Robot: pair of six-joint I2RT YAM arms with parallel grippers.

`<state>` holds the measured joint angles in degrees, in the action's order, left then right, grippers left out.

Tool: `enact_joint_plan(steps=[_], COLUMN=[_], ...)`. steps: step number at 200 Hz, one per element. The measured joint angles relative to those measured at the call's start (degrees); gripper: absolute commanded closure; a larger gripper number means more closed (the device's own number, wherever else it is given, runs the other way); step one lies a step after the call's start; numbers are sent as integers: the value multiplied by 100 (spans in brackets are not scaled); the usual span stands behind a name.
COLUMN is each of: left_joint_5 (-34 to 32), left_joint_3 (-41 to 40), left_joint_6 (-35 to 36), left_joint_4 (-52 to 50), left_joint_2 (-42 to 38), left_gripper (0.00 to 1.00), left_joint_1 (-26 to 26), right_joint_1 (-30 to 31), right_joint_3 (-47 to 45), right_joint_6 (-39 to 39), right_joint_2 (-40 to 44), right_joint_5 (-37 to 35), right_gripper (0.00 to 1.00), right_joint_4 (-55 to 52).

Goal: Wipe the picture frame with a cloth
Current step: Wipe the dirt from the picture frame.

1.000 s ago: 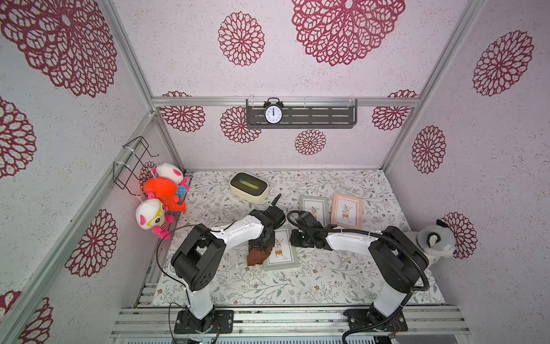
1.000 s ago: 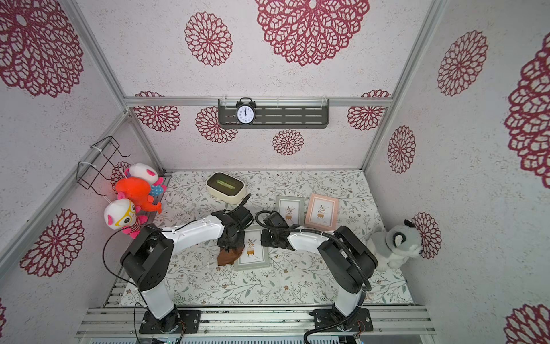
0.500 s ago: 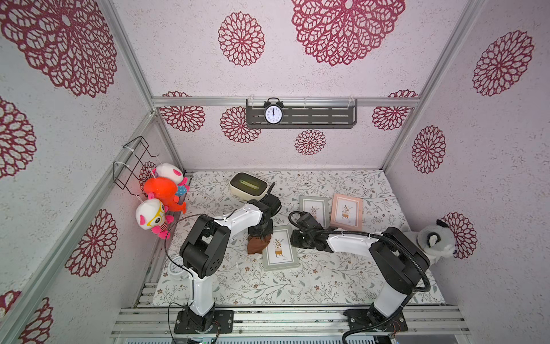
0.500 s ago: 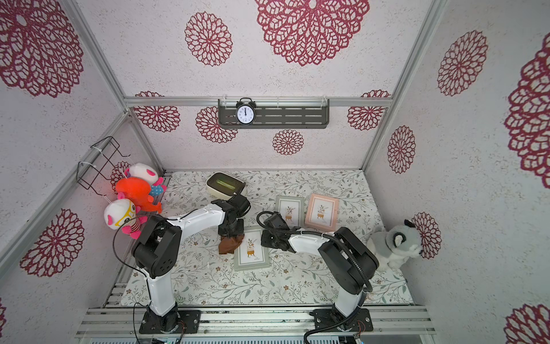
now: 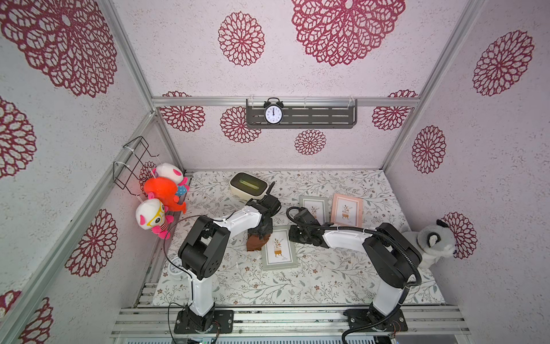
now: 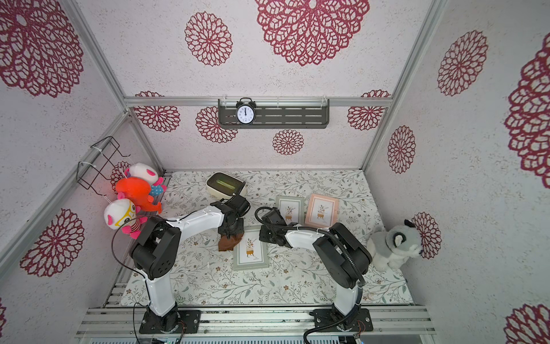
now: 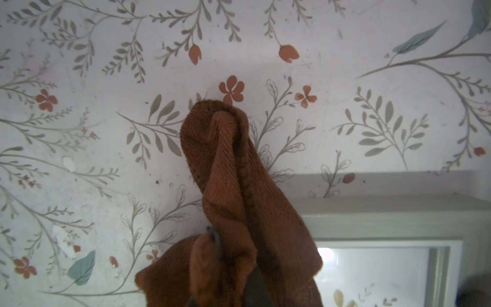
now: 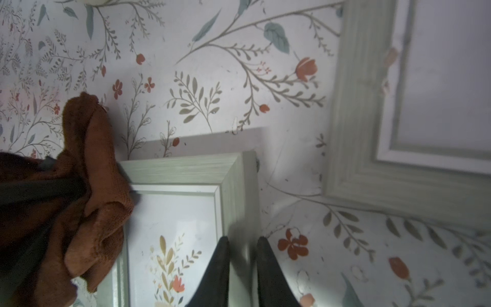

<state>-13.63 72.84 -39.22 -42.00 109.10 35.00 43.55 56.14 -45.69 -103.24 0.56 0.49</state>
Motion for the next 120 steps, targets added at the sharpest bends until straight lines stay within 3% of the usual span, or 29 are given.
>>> enact_joint_plan(steps=[57, 120], left_joint_5=[184, 938], left_joint_3=[-719, -721], left_joint_6=[-142, -155], left_joint_4=[-358, -518], left_joint_2=[-673, -728], left_gripper=[100, 100], left_joint_1=[684, 1309], right_joint_1=[0, 26], right_joint_3=[-166, -295], right_joint_6=[-46, -50], right_joint_2=[42, 55], right_joint_5=[-2, 122], right_gripper=[82, 82], right_joint_4=[210, 468])
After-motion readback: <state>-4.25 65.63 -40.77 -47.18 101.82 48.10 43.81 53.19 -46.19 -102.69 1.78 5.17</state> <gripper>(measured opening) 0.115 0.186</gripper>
